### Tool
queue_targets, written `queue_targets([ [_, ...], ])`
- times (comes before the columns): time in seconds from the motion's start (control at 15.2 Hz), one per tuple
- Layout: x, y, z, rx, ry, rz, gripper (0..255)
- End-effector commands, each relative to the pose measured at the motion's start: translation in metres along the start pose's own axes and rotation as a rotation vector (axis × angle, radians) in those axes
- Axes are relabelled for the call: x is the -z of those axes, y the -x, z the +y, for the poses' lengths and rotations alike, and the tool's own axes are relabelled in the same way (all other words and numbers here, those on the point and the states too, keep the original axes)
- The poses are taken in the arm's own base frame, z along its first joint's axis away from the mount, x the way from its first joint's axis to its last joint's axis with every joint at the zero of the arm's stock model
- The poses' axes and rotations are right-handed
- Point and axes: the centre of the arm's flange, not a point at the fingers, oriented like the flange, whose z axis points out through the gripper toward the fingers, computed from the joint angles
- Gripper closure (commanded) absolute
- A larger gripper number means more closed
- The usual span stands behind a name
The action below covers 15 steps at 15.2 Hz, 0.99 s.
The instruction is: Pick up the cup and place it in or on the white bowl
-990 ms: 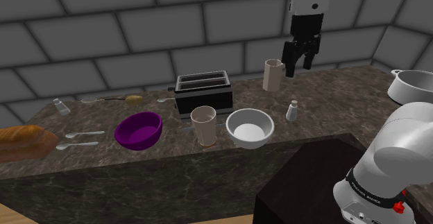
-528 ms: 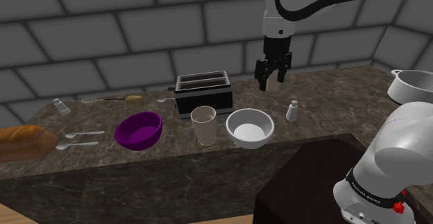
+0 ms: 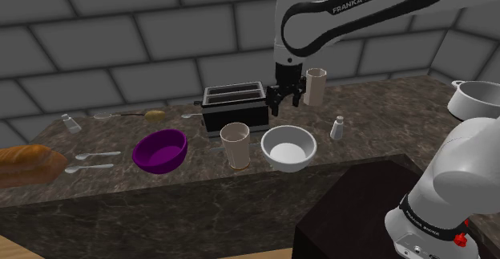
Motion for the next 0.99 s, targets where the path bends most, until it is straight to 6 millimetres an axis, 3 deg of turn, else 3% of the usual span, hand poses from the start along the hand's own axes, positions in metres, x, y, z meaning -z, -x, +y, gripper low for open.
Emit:
queue_targets([
  [0.0,-0.016,-0.018,-0.01,-0.001,-0.001,0.014,0],
  [0.73,-0.095,-0.116,-0.068,-0.006,0.003,0.08,0],
  [0.92,-0.108,-0.119,-0.069,-0.006,0.003,0.081,0],
])
